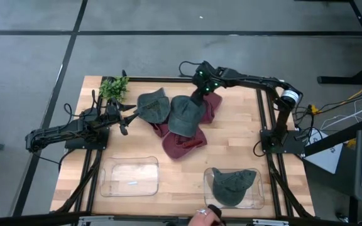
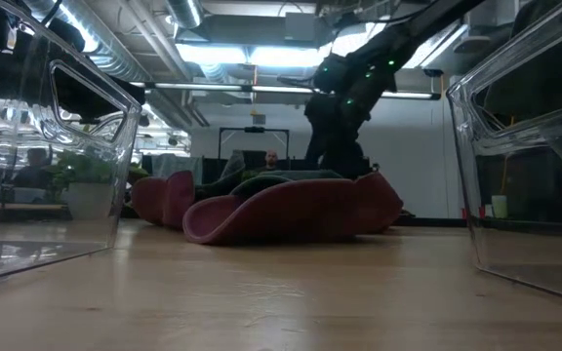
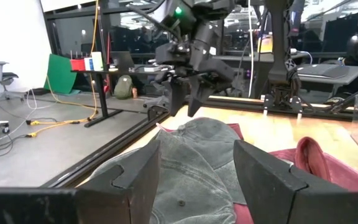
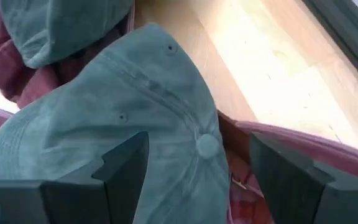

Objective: Pick & Place hat
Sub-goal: Put the right black cap into the right transparent bin

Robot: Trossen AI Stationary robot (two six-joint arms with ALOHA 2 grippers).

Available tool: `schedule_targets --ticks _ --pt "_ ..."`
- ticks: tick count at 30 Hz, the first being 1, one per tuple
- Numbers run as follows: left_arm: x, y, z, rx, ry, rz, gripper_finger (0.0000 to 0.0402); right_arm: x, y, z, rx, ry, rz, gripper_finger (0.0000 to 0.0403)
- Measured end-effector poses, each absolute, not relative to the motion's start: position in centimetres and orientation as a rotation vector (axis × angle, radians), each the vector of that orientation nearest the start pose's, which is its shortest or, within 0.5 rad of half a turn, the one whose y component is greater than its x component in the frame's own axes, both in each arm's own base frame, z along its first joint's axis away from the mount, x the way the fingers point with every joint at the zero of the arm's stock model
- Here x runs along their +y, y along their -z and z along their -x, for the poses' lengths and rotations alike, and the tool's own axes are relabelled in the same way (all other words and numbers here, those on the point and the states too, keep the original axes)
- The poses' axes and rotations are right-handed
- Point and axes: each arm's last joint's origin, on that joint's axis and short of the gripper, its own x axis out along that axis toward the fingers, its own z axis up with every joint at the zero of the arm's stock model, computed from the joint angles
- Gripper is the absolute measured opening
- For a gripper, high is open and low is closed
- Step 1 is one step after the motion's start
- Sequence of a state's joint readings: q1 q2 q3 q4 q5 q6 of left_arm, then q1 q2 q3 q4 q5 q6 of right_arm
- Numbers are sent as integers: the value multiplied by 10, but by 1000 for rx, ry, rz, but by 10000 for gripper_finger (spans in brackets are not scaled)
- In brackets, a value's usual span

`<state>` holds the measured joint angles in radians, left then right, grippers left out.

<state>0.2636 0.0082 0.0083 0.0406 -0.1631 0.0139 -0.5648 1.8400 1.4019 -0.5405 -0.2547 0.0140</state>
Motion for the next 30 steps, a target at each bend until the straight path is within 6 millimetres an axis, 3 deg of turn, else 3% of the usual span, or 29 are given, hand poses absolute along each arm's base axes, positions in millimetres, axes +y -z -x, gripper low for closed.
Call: schedule_targets --ticks 9,17,30 --pt "30 -170 -93 -38 -427 -16 198 -211 -208 -347 1038 260 -424 273" --pt "30 -170 -93 -38 -427 -16 198 -213 -206 -349 998 173 -491 273" --pt "30 -170 -93 -38 -427 -16 198 -219 -195 -350 1010 192 -527 273"
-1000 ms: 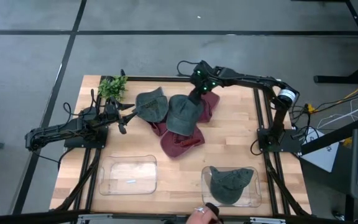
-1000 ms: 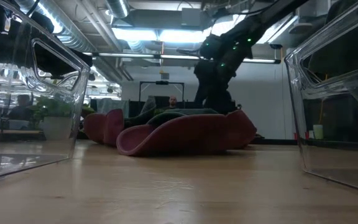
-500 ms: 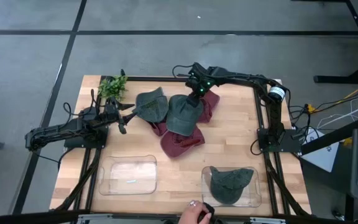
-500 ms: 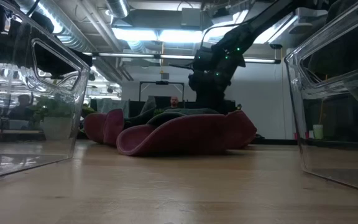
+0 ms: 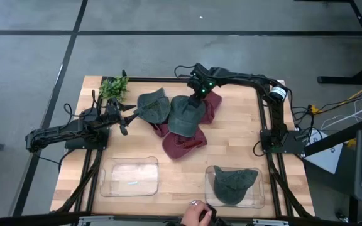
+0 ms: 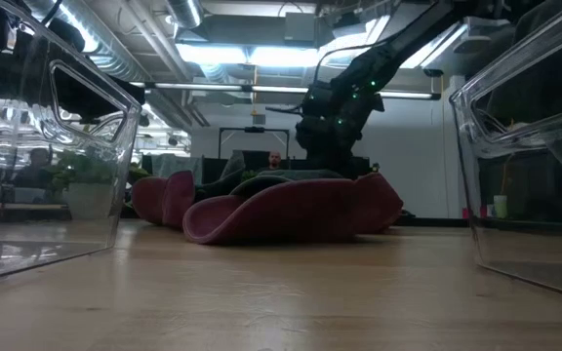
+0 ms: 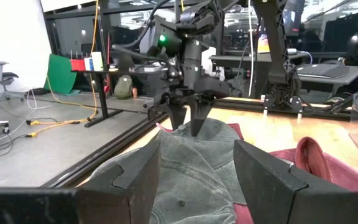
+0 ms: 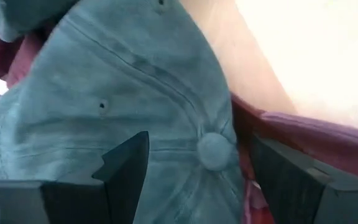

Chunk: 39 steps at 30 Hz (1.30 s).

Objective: Pick & Place hat
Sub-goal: Put the right black cap into the right transparent bin

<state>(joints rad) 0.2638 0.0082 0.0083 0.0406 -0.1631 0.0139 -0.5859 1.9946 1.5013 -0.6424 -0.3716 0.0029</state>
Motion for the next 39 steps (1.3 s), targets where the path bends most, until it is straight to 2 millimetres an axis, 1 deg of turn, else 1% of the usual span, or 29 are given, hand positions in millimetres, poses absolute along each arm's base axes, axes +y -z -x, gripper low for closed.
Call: schedule_targets --ticks 3,6,8,10,17,20,34,35,39 --pt "30 -170 -93 -38 -427 -16 198 -219 -193 -352 991 155 -570 273" --pt "30 -170 -93 -38 -427 -16 198 -220 -193 -352 990 164 -567 271" --pt "30 -170 -93 -38 -427 -16 198 -219 -192 -351 996 166 -569 262" --pt "30 -170 -93 -38 -427 -16 198 -219 -192 -351 1004 167 -572 245" --pt "30 -170 -93 -38 -427 -16 198 -218 -191 -350 1021 164 -576 164" --pt "30 -170 -93 -38 -427 -16 198 -218 -191 -350 1020 165 -576 138" --pt "30 -170 -93 -38 -427 -16 198 -215 -192 -353 1015 141 -539 34" --pt "30 -170 -93 -38 -427 -16 198 -215 -192 -353 1015 140 -538 29" --pt "30 -170 -93 -38 -427 -16 198 -213 -192 -353 1017 135 -534 28"
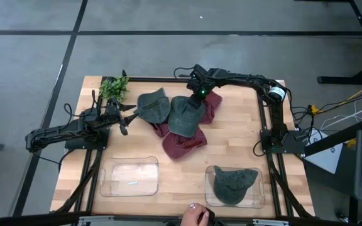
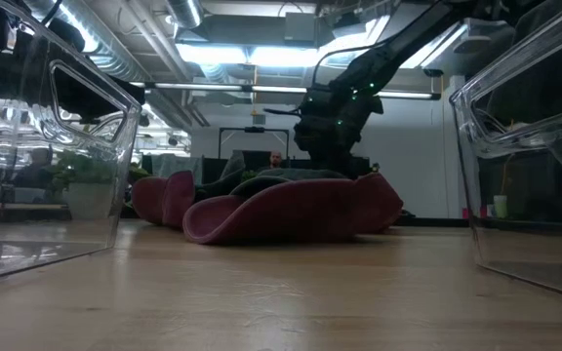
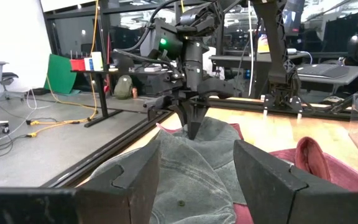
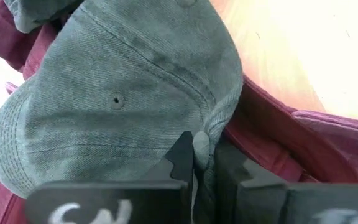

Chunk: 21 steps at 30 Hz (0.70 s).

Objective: Pick & Place hat
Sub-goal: Put the right black cap into the right transparent bin

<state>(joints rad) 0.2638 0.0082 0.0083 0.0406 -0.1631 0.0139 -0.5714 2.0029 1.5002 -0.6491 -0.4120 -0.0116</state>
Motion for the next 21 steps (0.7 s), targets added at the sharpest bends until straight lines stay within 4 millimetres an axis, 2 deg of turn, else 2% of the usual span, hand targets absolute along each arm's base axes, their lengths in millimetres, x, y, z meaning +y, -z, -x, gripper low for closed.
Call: schedule_targets --ticks 6,10,21 --pt "30 -170 -93 -38 -427 -16 198 -211 -202 -351 999 129 -512 40" --pt "30 -170 -93 -38 -427 -16 198 -209 -217 -347 970 123 -483 27" --pt "30 -170 -93 -38 -427 -16 198 -197 -265 -330 871 90 -431 34"
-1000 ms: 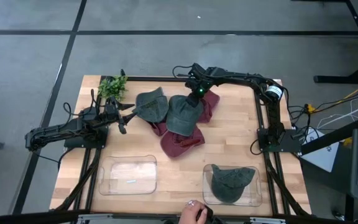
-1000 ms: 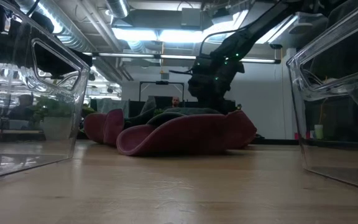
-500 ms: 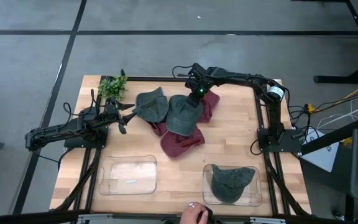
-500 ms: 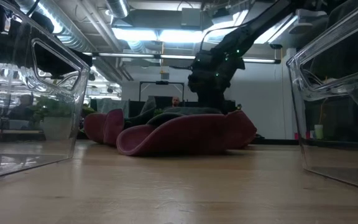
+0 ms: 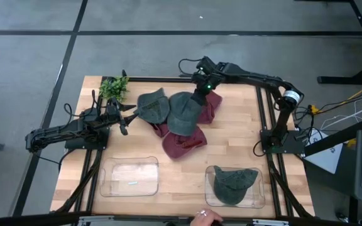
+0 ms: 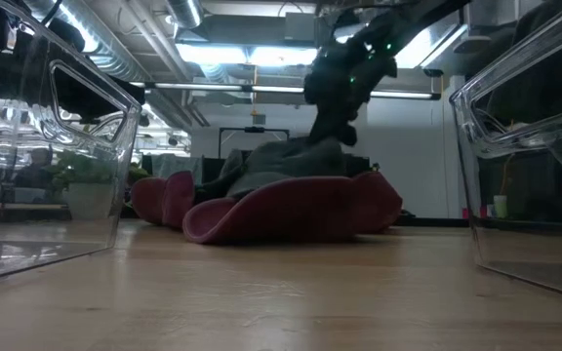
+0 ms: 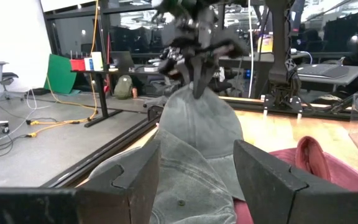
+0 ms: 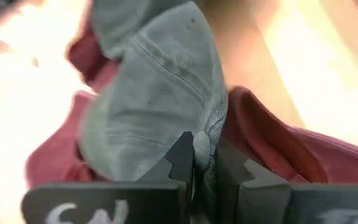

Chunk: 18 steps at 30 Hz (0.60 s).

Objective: Pick & Place hat
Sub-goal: Put the right black cap into the right transparent bin

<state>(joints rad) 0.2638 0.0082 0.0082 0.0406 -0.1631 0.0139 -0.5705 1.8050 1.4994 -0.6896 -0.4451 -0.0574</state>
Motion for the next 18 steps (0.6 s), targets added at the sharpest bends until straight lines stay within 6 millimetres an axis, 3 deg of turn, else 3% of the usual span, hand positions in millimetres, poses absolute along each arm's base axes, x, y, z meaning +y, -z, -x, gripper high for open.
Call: schedule_targets --ticks 18 --pt "30 -170 -93 -38 -427 -16 198 -166 -326 -304 678 -199 -495 27"
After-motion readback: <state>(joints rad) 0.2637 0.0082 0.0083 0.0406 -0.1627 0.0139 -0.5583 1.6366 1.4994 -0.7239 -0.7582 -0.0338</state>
